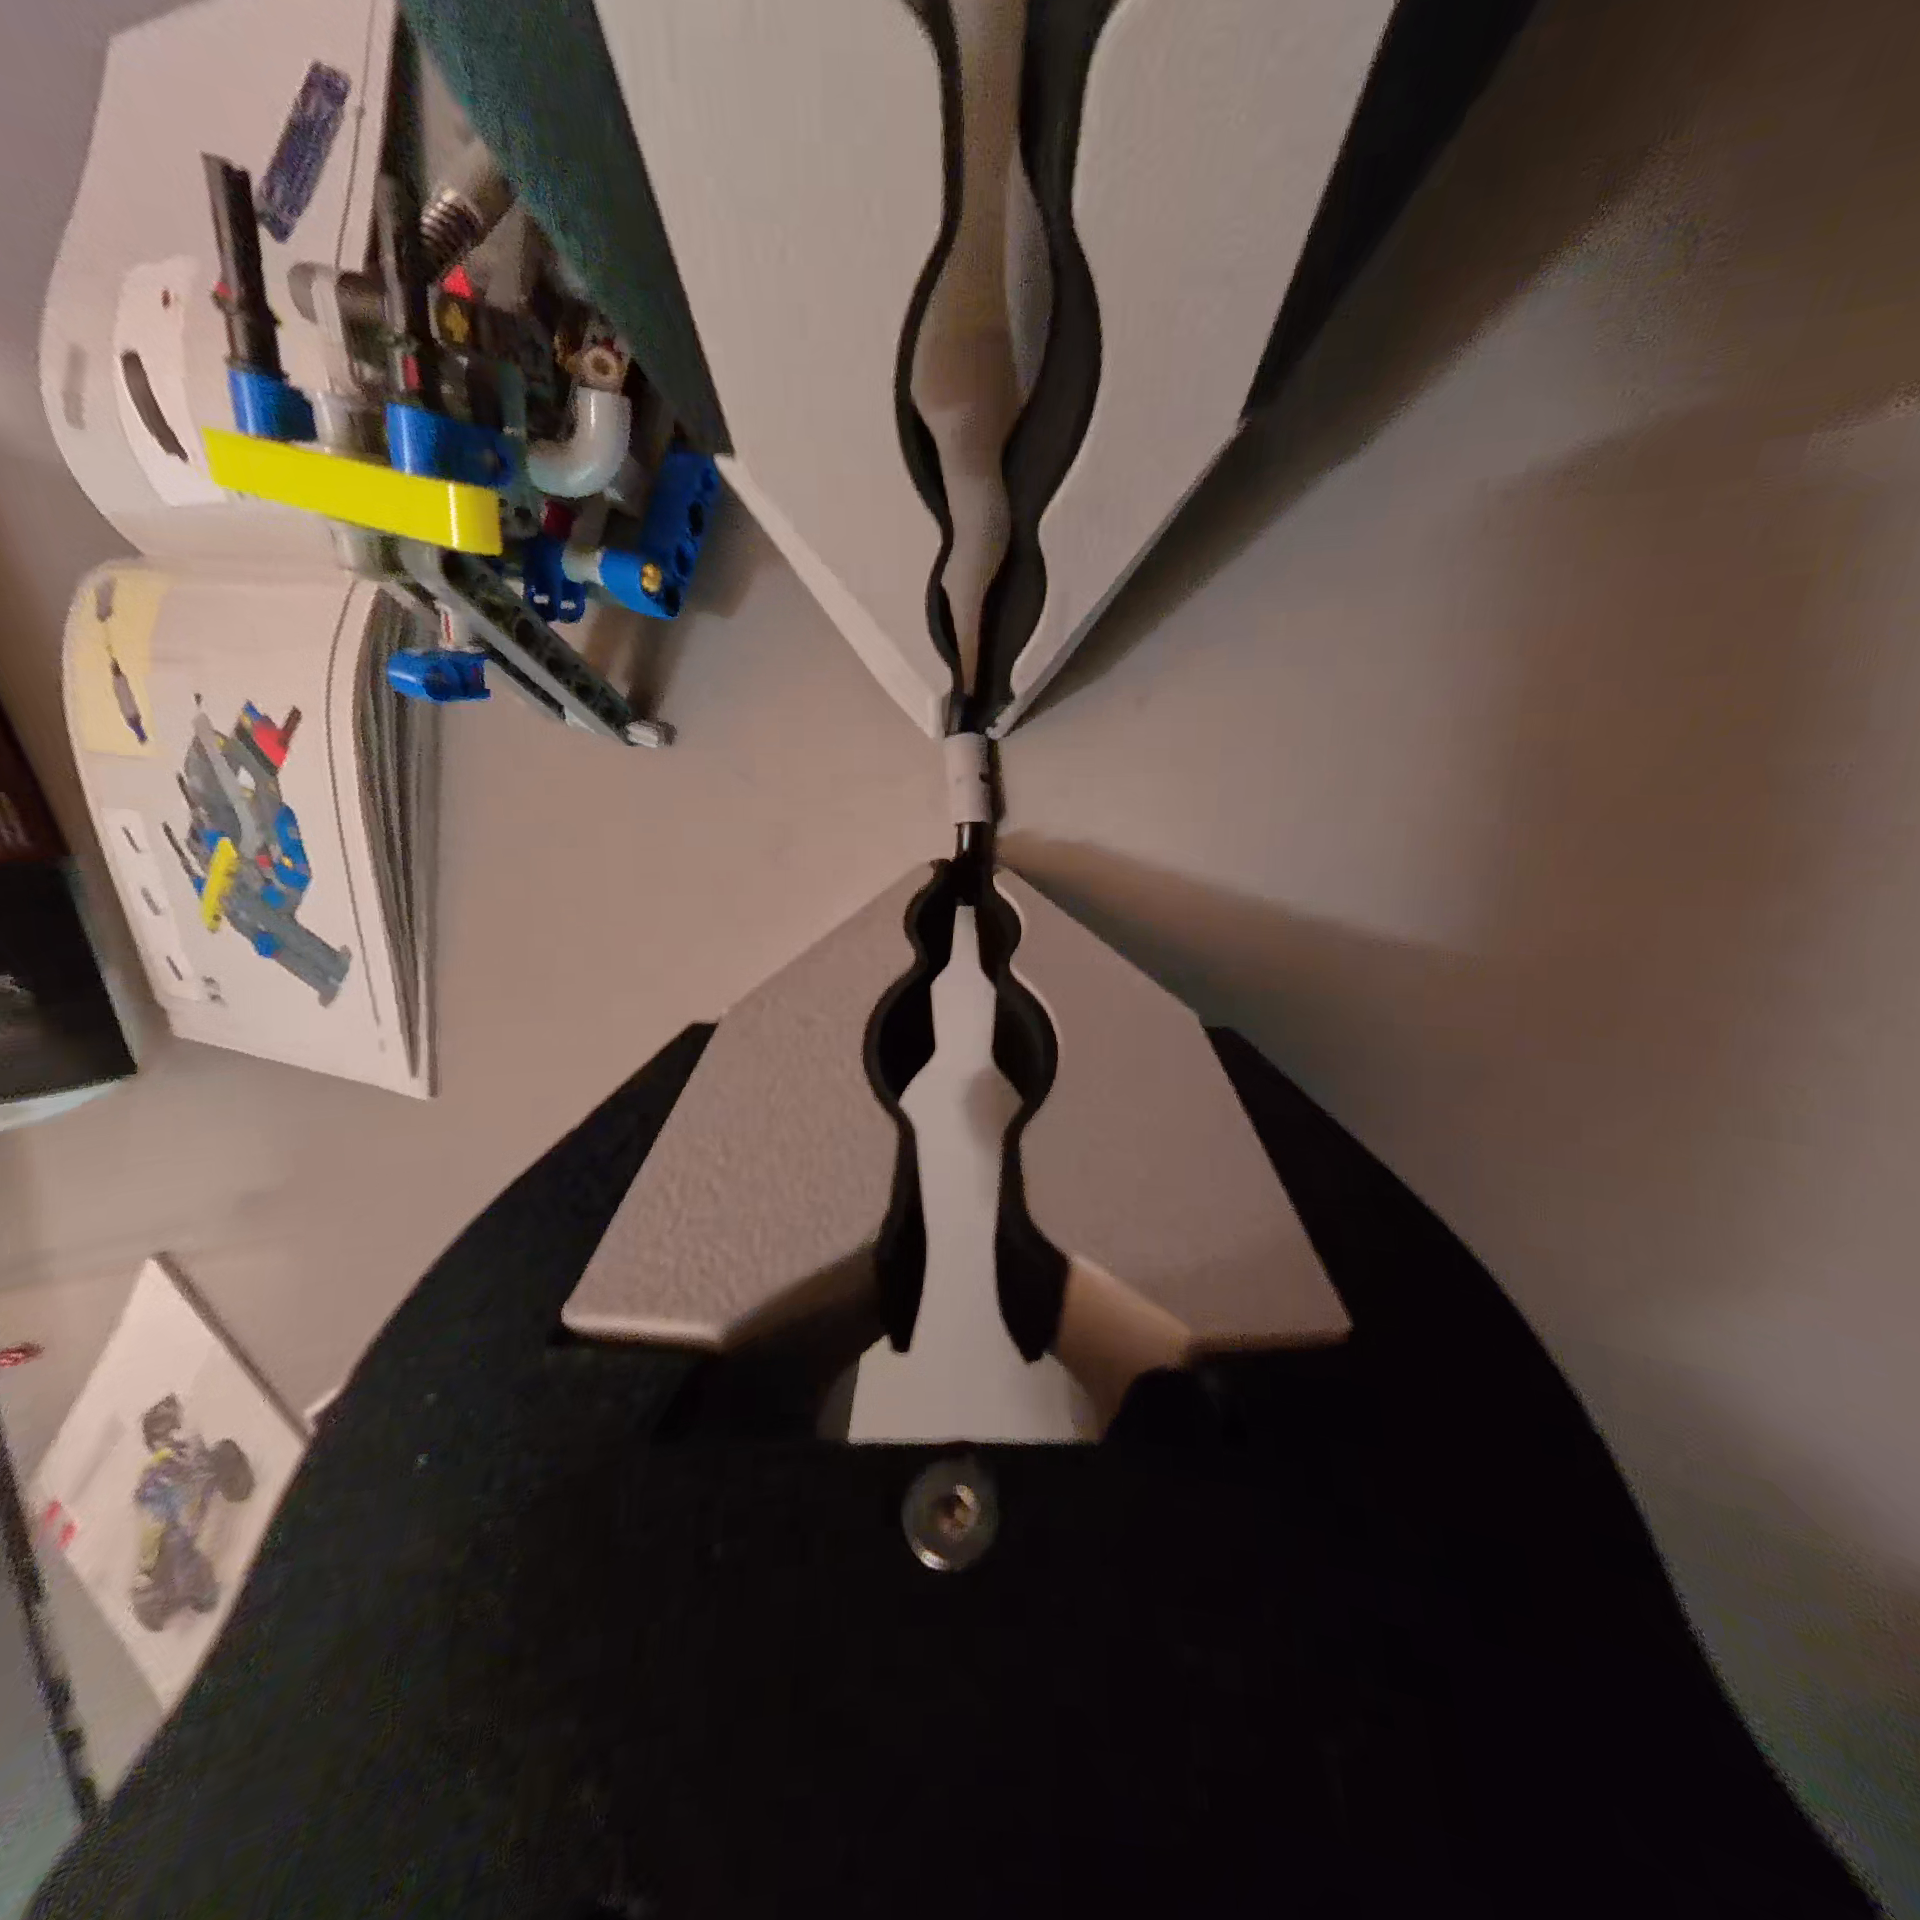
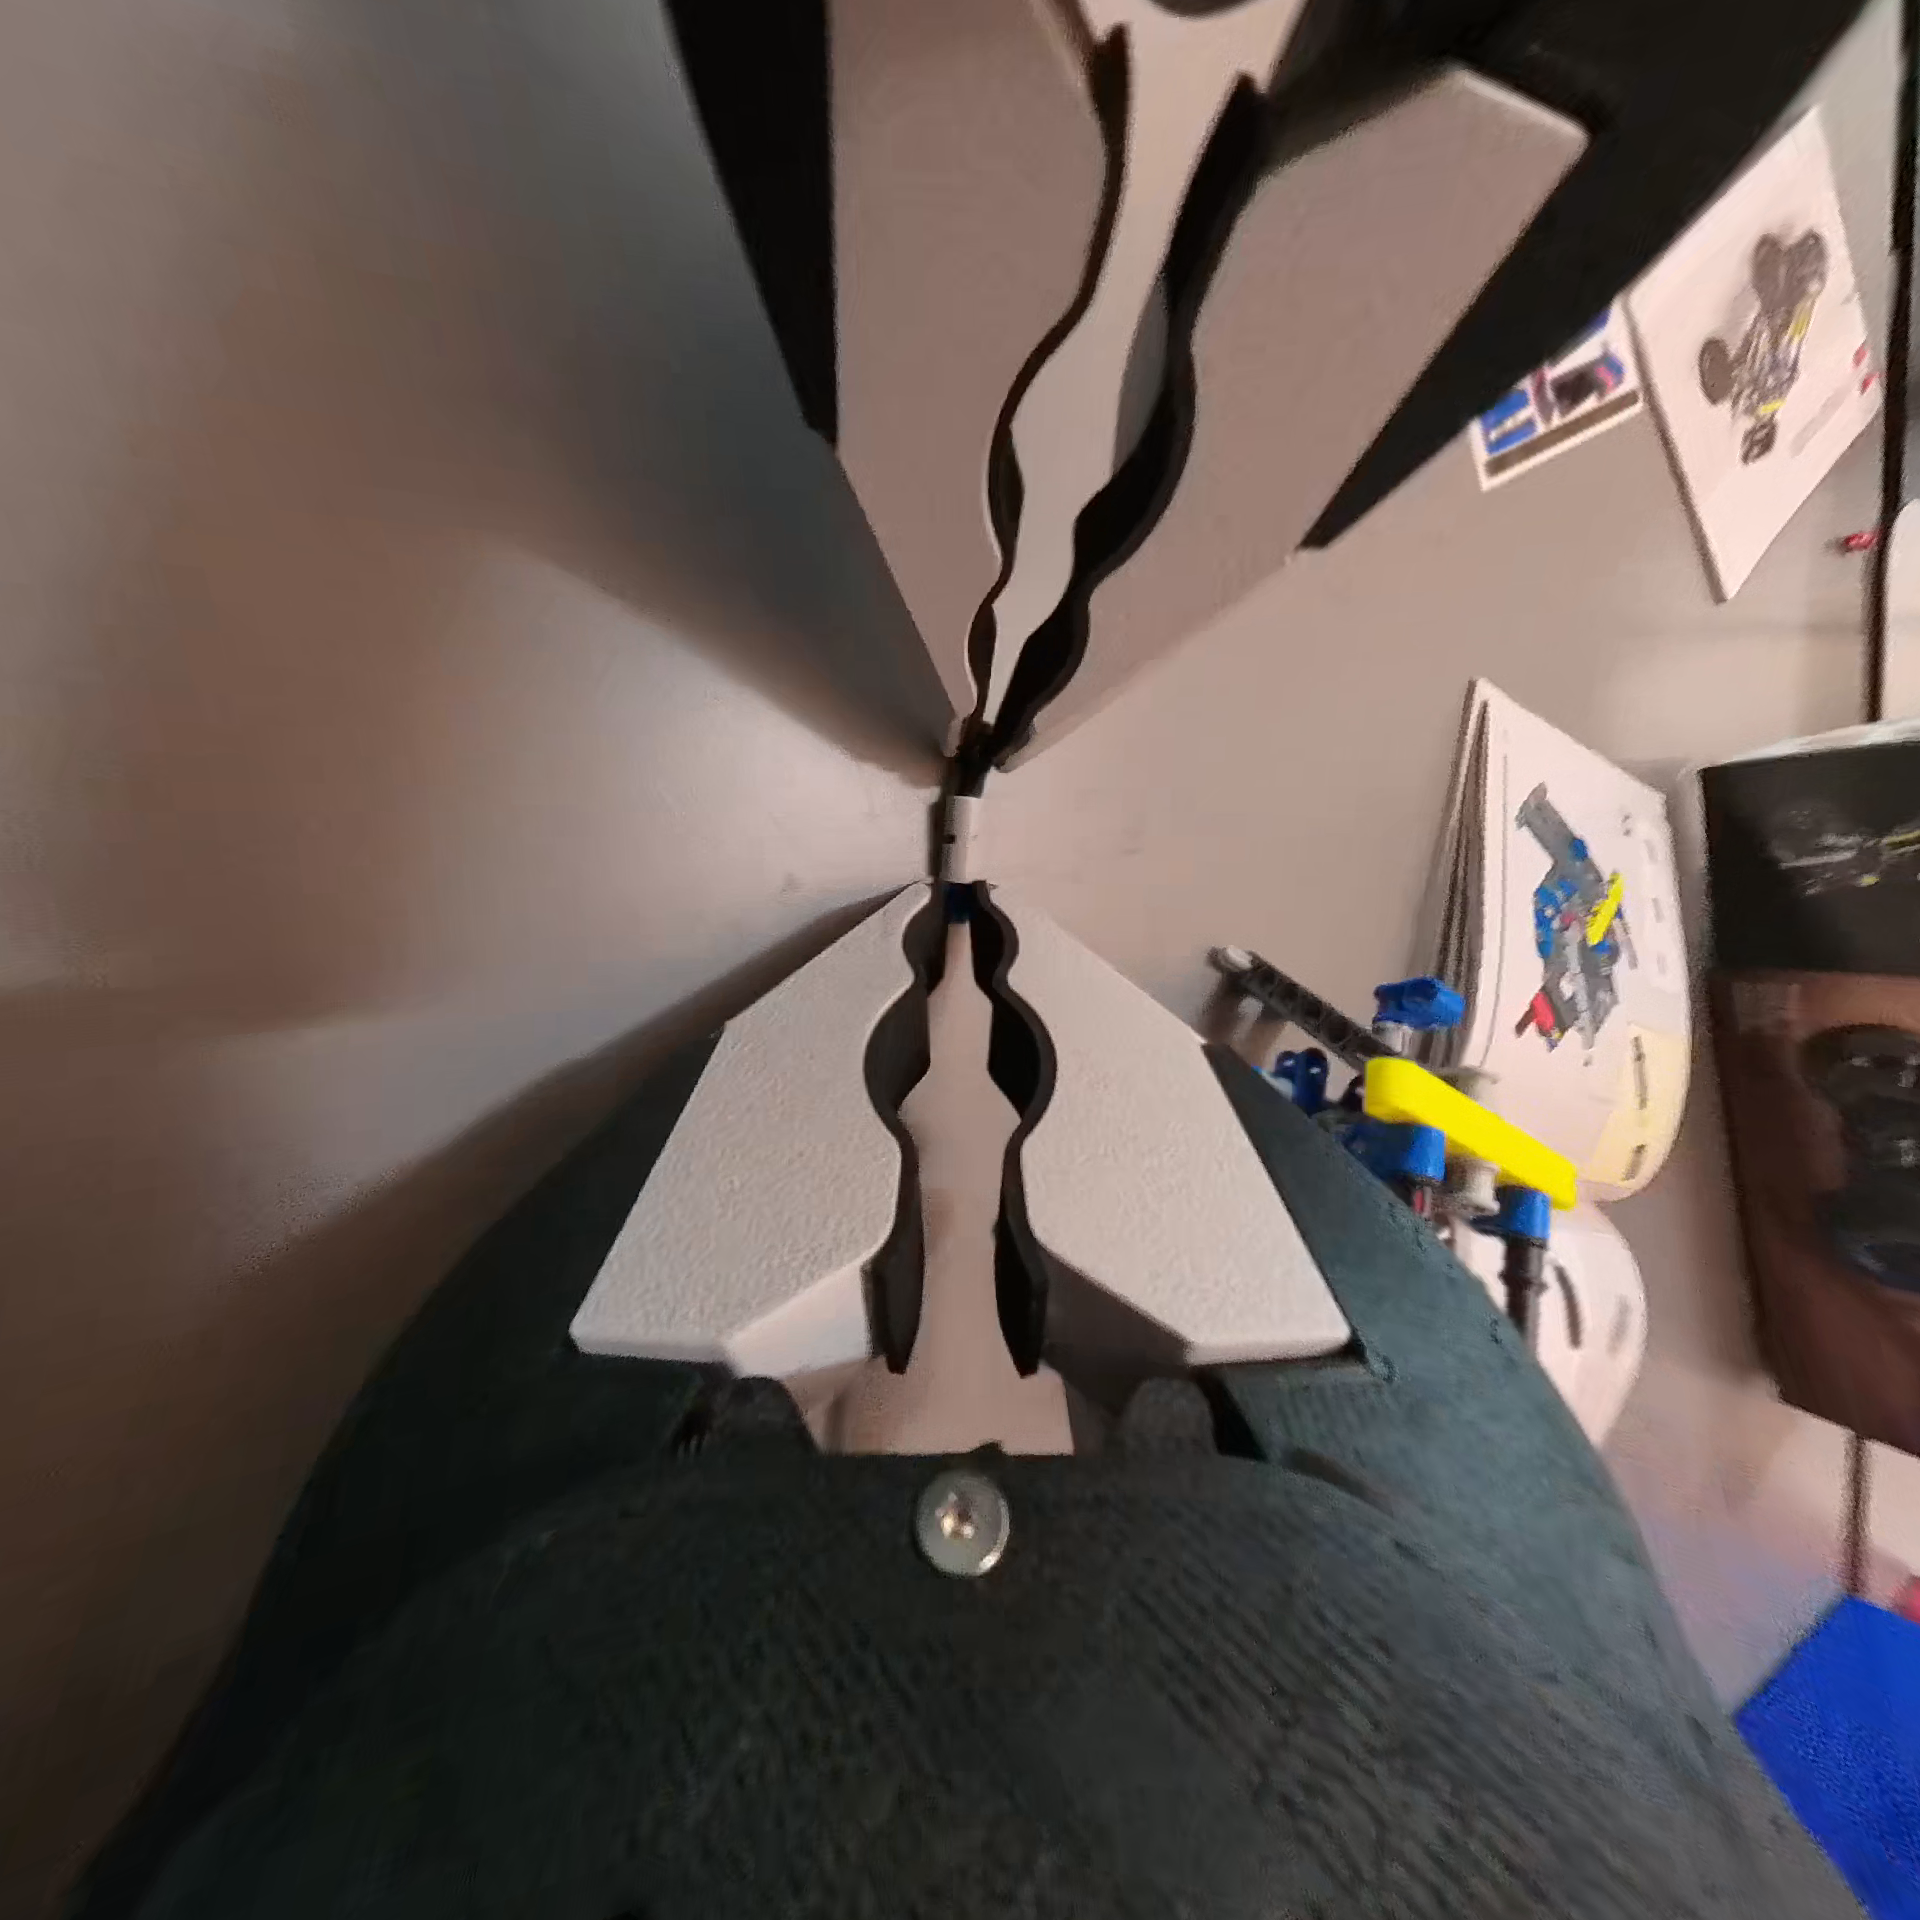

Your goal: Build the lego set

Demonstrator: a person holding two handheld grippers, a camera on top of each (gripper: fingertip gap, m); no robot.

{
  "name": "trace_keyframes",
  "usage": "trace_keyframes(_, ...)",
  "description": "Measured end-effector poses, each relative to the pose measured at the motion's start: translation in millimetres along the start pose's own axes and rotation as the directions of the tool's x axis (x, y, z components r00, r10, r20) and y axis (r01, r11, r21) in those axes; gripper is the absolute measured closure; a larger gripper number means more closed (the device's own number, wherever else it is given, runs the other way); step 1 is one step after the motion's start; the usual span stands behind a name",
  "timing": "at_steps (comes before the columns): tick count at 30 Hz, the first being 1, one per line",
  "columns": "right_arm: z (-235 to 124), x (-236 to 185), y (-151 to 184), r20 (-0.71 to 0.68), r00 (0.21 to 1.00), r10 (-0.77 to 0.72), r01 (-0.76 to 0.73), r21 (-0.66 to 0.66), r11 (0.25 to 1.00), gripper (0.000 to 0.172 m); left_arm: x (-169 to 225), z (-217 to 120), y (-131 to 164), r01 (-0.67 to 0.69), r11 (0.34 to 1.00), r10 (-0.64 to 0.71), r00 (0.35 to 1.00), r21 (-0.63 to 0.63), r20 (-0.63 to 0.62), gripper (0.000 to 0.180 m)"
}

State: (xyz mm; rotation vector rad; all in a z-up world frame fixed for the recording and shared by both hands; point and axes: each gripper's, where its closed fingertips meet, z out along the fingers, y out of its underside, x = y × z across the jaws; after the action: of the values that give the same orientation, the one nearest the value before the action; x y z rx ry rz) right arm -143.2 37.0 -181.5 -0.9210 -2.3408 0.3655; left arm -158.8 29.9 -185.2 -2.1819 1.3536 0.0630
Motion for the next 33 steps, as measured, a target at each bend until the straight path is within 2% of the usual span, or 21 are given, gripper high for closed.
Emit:
trace_keyframes(5,-1.9,4.9,6.0,-0.014,0.992,0.127,-0.125,0.1,0.987,0.167,2.8,0.2,-1.8,0.19,0.975,-0.18,0.979,0.118,-0.094,0.18)
trace_keyframes(7,-4.8,7.0,4.5,-0.004,0.981,0.194,-0.191,0.164,0.968,0.155,3.2,-1.0,0.0,0.234,0.962,-0.218,0.968,0.141,-0.121,0.18)
trace_keyframes(9,-5.8,6.1,4.8,0.013,0.974,0.226,-0.225,0.192,0.955,0.154,5.3,-1.9,0.0,0.259,0.953,-0.236,0.96,0.155,-0.153,0.18)
trace_keyframes(15,3.0,16.0,-1.9,-0.015,0.955,0.297,-0.285,0.235,0.929,0.152,-0.5,-2.5,5.1,0.299,0.941,-0.275,0.948,0.157,-0.161,0.179)
trace_keyframes(17,8.7,19.7,-0.1,-0.03,0.945,0.326,-0.311,0.232,0.922,0.166,-2.7,-3.0,8.0,0.303,0.941,-0.28,0.947,0.152,-0.158,0.179)
trace_keyframes(24,8.6,9.7,-7.4,0.043,0.947,0.319,-0.32,0.245,0.915,0.166,-1.5,-2.2,5.5,0.283,0.948,-0.263,0.955,0.149,-0.14,0.179)
trace_keyframes(33,8.0,8.0,-8.2,0.05,0.952,0.301,-0.304,0.252,0.919,0.166,-1.2,-4.9,6.9,0.356,0.915,-0.322,0.928,0.189,-0.189,0.17)
